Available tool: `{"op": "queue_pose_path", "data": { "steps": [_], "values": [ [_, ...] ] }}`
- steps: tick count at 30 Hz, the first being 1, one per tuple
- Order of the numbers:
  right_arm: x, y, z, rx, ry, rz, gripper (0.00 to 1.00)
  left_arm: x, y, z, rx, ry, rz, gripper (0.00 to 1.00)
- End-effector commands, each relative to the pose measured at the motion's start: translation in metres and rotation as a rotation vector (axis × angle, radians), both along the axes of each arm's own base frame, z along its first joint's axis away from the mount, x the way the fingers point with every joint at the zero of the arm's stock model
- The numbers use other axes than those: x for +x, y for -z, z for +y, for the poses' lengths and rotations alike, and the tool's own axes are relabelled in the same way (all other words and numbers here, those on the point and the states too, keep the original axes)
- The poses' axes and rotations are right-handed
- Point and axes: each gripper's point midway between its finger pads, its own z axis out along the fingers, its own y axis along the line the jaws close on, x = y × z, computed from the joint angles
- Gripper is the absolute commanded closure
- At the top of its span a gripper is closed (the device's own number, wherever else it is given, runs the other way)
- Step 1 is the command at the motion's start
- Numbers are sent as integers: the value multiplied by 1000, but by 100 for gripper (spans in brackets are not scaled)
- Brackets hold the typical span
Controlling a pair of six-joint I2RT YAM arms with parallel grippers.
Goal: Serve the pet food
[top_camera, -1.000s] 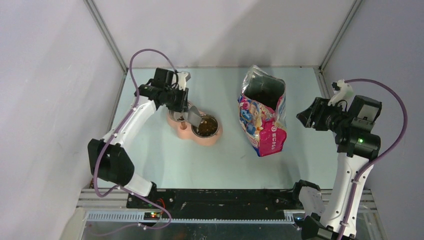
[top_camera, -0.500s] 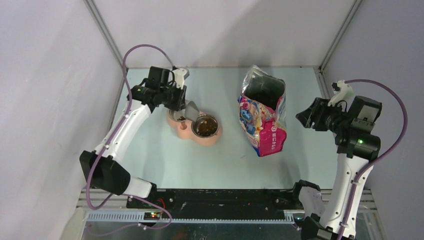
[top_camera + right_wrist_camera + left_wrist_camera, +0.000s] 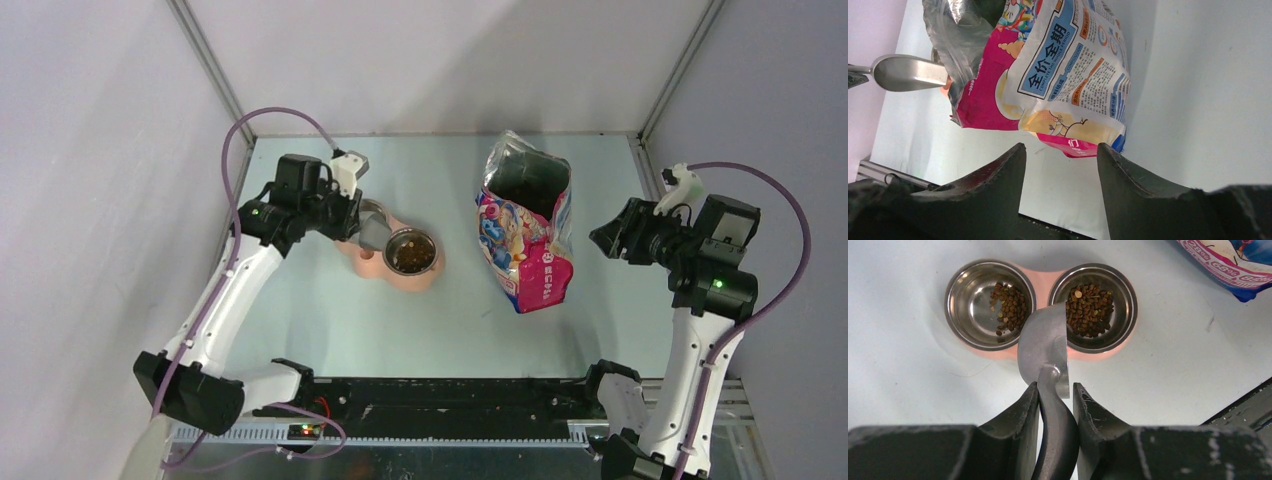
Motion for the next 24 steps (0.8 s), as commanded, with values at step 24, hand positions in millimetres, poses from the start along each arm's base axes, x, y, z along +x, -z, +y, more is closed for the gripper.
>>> {"op": "queue_pose_path", "data": {
  "steps": [24],
  "values": [
    [13, 0, -9, -3, 26, -29, 43, 25, -284, -142, -973, 143, -240, 100]
  ]
}}
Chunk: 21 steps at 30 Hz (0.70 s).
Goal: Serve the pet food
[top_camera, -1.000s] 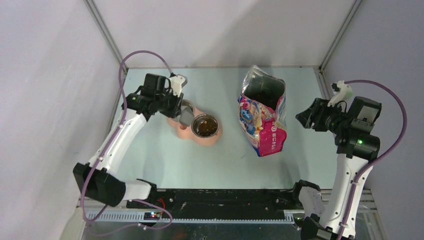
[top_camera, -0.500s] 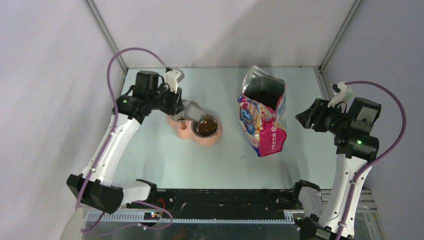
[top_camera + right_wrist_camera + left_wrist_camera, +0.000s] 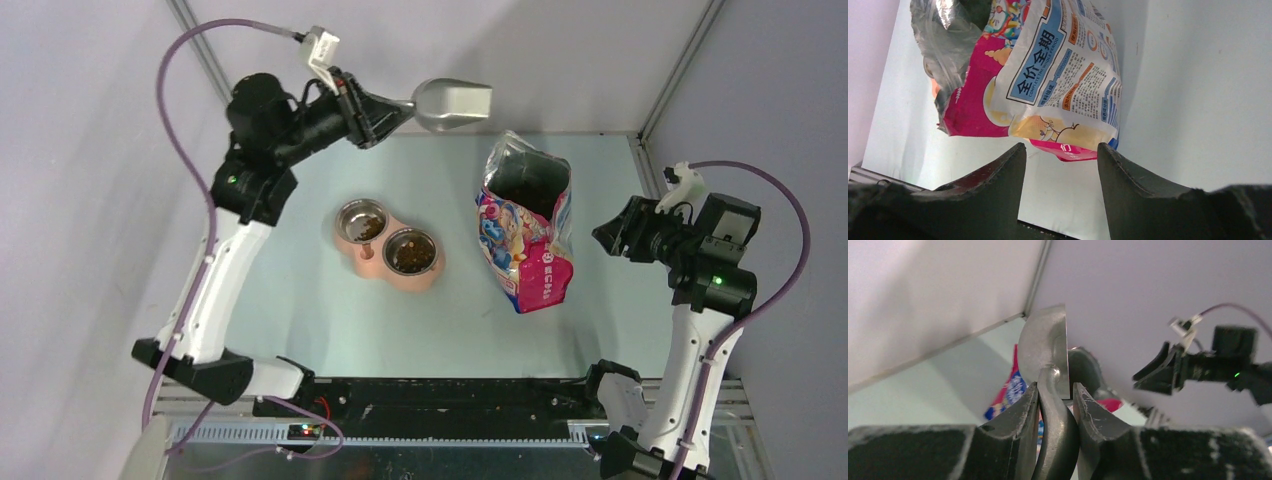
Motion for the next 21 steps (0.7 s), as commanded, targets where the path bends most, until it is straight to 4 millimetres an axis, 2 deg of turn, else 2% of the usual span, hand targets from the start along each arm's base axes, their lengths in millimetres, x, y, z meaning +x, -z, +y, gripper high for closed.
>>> {"op": "queue_pose_path", "data": {
  "steps": [1, 5, 7, 8, 9, 10, 11, 12, 13, 14, 20, 21],
  "values": [
    [7, -3, -2, 7, 7, -27, 43, 17, -6, -44, -231, 58, 194, 100],
    [2, -5, -2, -7, 10, -38, 43, 28, 28, -78, -206, 124, 283, 100],
    [1, -7, -3, -20, 9, -50, 43, 33, 41, -88, -120, 112, 233, 100],
    [1, -7, -3, -27, 8, -53, 43, 33, 39, -89, -89, 103, 210, 100],
    [2, -7, -4, -30, 10, -54, 43, 36, 50, -99, -23, 114, 173, 100],
    [3, -7, -5, -32, 9, -53, 43, 34, 46, -100, 5, 110, 160, 100],
    [4, -6, -5, -30, 7, -51, 43, 37, 55, -108, 51, 125, 138, 100],
    [6, -5, -5, -26, 7, -43, 43, 34, 51, -110, 69, 131, 127, 100],
    [6, -4, -5, -24, 5, -41, 43, 35, 59, -116, 109, 142, 104, 100],
    [7, -3, -6, -22, 5, -37, 43, 35, 59, -116, 134, 133, 94, 100],
    [7, 0, -5, -20, 0, -24, 42, 31, 100, -121, 334, 123, 42, 100],
    [7, 0, -5, -19, -2, -22, 43, 31, 100, -118, 351, 115, 17, 100]
  ]
}}
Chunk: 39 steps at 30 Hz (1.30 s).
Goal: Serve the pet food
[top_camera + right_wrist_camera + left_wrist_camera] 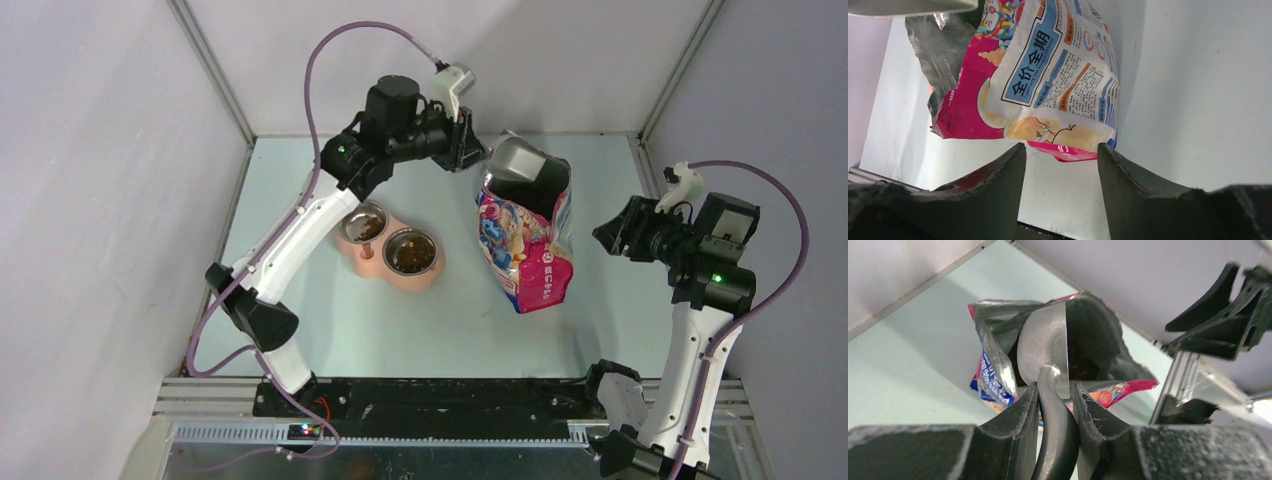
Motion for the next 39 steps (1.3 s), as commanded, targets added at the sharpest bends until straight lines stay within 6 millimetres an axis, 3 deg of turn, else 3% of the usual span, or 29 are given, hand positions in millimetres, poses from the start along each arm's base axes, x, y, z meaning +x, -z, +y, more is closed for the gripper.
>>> {"op": "queue_pose_path", "data": {
  "steps": [1, 7, 12, 13, 14, 15, 16, 17, 18, 19, 20, 23, 31, 39],
  "values": [
    [4, -4, -3, -18, -6, -28, 43, -3, 9, 13, 127, -4, -149, 100],
    [8, -2, -3, -4, -3, -16, 42, -4, 14, 15, 243, -6, -286, 100],
    [12, -7, -6, -12, 11, -37, 43, 24, 5, 15, 315, -123, -337, 100],
    [12, -6, -6, -10, 7, -34, 43, 28, 17, 11, 352, -111, -325, 100],
    [13, -4, -6, -6, 4, -26, 43, 30, 10, 9, 349, -119, -338, 100],
    [13, -3, -5, 2, -1, -19, 43, 35, 22, 1, 377, -104, -328, 100],
    [14, -2, -5, 6, -3, -13, 43, 35, 15, 1, 384, -110, -337, 100],
    [14, -2, -5, 9, -1, -13, 43, 41, 32, -2, 442, -122, -324, 100],
    [13, -3, -5, 7, 0, -16, 43, 42, 21, -4, 436, -138, -347, 100],
    [13, -3, -5, 3, 1, -17, 42, 49, 36, -8, 479, -144, -337, 100],
    [12, -3, -5, -2, 1, -21, 42, 51, 32, -10, 472, -150, -347, 100],
    [8, -2, -5, -22, -6, -19, 42, 57, 44, -21, 472, -154, -325, 100],
    [1, 0, -3, -26, -11, -12, 42, 37, 70, -42, 548, -79, -325, 100],
    [-2, 9, 4, -4, -33, -1, 42, 36, 133, -43, 742, -46, -266, 100]
  ]
}}
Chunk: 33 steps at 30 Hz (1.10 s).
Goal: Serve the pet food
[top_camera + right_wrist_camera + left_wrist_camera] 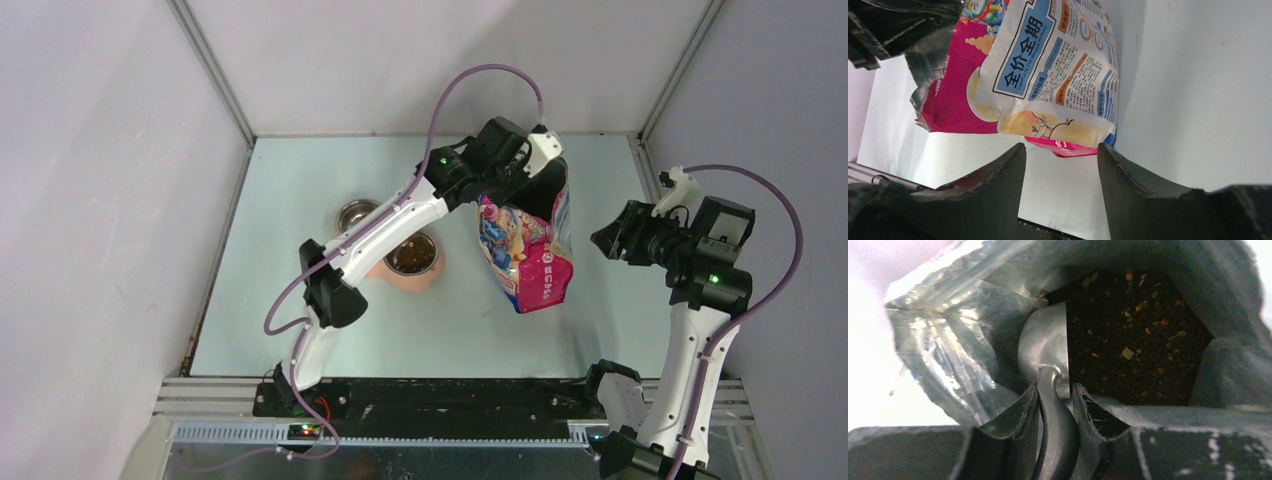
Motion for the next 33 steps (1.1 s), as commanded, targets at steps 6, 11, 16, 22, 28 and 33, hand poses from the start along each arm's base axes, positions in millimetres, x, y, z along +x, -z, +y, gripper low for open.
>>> {"op": "queue_pose_path", "data": {
  "steps": [6, 11, 16, 22, 28, 33],
  "values": [
    [-4, 11, 5, 10, -16, -2, 42, 10, 47, 4, 153, -27, 23, 100],
    [-1, 9, 8, 42, -20, -10, 42, 7, 77, -6, 212, 19, 67, 100],
    [-4, 12, 7, 27, -18, -2, 42, -35, 93, -17, 196, 147, 211, 100],
    [-5, 12, 9, 37, -22, 1, 42, -79, 86, -19, 153, 263, 356, 100],
    [-5, 11, 10, 46, -23, 1, 42, -106, 73, -16, 100, 299, 470, 100],
    [-8, 11, 11, 45, -22, 2, 42, -114, 49, -17, 19, 296, 495, 100]
  ]
}}
